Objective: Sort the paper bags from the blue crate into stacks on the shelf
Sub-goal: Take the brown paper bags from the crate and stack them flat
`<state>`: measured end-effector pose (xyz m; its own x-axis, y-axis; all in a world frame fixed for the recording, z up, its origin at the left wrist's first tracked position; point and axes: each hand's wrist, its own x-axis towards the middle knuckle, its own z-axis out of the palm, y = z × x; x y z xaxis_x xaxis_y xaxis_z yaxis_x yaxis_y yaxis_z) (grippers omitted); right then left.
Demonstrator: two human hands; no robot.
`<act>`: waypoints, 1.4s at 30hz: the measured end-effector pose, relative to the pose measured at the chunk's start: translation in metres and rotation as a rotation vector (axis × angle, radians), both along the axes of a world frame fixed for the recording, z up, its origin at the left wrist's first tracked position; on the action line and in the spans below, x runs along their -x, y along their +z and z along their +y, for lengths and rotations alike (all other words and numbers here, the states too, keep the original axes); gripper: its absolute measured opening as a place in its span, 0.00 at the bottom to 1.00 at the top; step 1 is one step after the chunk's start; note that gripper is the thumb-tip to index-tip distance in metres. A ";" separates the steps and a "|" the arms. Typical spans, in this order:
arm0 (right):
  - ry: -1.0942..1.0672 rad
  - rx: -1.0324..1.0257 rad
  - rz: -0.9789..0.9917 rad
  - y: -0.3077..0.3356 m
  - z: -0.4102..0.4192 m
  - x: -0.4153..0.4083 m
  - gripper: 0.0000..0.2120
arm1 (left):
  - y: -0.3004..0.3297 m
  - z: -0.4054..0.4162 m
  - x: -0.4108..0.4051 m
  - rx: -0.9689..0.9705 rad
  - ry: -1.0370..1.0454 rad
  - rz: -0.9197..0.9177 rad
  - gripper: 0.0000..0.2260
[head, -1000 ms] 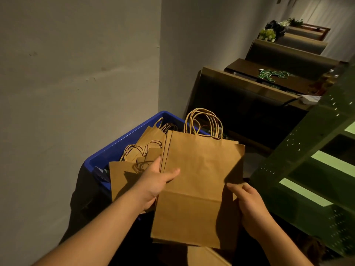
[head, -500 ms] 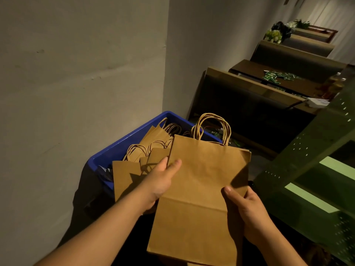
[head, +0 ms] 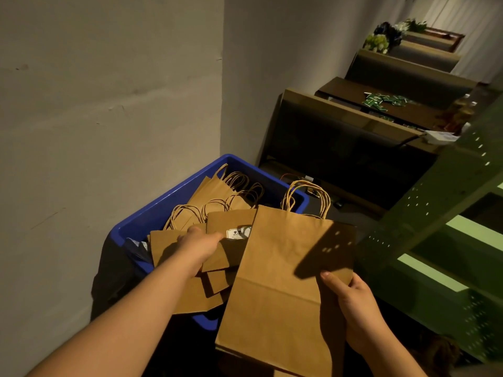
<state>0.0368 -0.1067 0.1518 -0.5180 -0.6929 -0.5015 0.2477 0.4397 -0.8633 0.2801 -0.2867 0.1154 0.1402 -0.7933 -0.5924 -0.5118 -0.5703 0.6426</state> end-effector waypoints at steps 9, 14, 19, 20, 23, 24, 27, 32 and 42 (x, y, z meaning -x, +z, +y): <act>-0.051 -0.075 0.004 0.000 0.002 0.001 0.13 | 0.000 0.000 -0.003 -0.130 0.214 0.272 0.15; -0.038 -0.083 -0.003 0.011 0.002 0.005 0.12 | 0.039 0.006 -0.011 0.107 0.173 0.280 0.05; -0.072 -0.090 -0.009 0.019 0.000 0.007 0.09 | 0.089 0.011 -0.026 0.416 0.044 0.251 0.11; -0.072 -0.095 -0.011 0.019 0.000 0.009 0.10 | 0.099 0.013 -0.028 0.464 0.002 0.224 0.13; -0.062 -0.101 0.005 0.021 -0.002 0.010 0.10 | 0.127 0.021 -0.030 0.615 -0.080 0.116 0.17; -0.056 -0.099 0.012 0.022 -0.002 0.010 0.09 | 0.136 0.025 -0.030 0.663 -0.090 0.070 0.17; -0.061 -0.079 0.005 0.023 -0.004 0.007 0.07 | 0.156 0.039 -0.026 0.790 -0.149 -0.062 0.18; -0.099 -0.021 -0.026 0.023 -0.006 -0.001 0.06 | 0.155 0.067 0.005 0.860 -0.407 -0.182 0.19; -0.100 0.164 -0.027 0.013 -0.007 -0.021 0.23 | 0.117 0.134 0.074 0.859 -0.764 -0.261 0.25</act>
<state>0.0581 -0.1132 0.1647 -0.5764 -0.7120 -0.4009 0.3076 0.2655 -0.9137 0.2059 -0.1523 0.2324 -0.5065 -0.8485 0.1535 -0.7055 0.5102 0.4919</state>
